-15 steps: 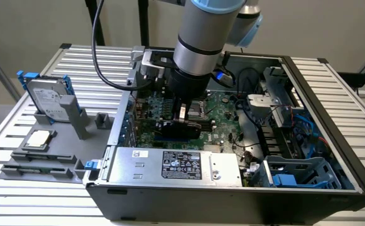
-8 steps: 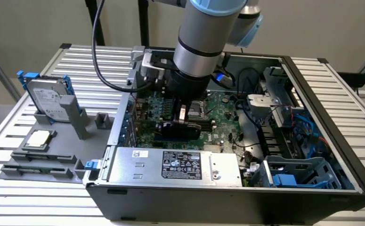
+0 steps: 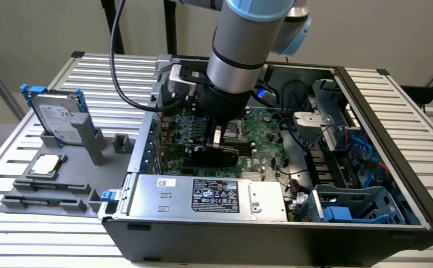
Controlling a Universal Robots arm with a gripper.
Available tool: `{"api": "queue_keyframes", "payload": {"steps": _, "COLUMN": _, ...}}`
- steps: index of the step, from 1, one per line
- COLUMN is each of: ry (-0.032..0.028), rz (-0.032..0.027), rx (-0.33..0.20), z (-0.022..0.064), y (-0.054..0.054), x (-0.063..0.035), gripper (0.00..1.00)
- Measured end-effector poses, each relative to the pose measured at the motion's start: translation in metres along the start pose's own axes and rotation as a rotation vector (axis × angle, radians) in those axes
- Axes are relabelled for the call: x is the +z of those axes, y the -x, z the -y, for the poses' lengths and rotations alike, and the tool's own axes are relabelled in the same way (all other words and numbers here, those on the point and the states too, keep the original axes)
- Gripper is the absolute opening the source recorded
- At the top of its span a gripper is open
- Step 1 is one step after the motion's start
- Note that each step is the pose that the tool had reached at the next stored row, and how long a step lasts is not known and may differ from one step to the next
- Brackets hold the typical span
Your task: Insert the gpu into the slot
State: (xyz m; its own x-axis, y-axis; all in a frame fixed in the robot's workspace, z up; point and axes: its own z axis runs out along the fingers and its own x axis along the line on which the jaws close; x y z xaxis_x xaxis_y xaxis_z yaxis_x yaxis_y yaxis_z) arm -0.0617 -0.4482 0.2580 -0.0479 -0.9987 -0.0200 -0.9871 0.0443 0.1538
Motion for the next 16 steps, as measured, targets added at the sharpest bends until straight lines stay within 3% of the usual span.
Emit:
{"api": "queue_keyframes", "payload": {"steps": 11, "ry": 0.0000, "rz": 0.0003, "rx": 0.000, "z": 0.0011, "y": 0.000, "x": 0.0065, "gripper": 0.26}}
{"api": "queue_keyframes", "payload": {"steps": 14, "ry": -0.0013, "rz": 0.0027, "rx": 0.000, "z": 0.0003, "y": 0.000, "x": 0.0008, "gripper": 0.26}}
{"api": "queue_keyframes", "payload": {"steps": 16, "ry": 0.0000, "rz": 0.0004, "rx": 0.000, "z": -0.0013, "y": 0.000, "x": -0.0092, "gripper": 0.27}}
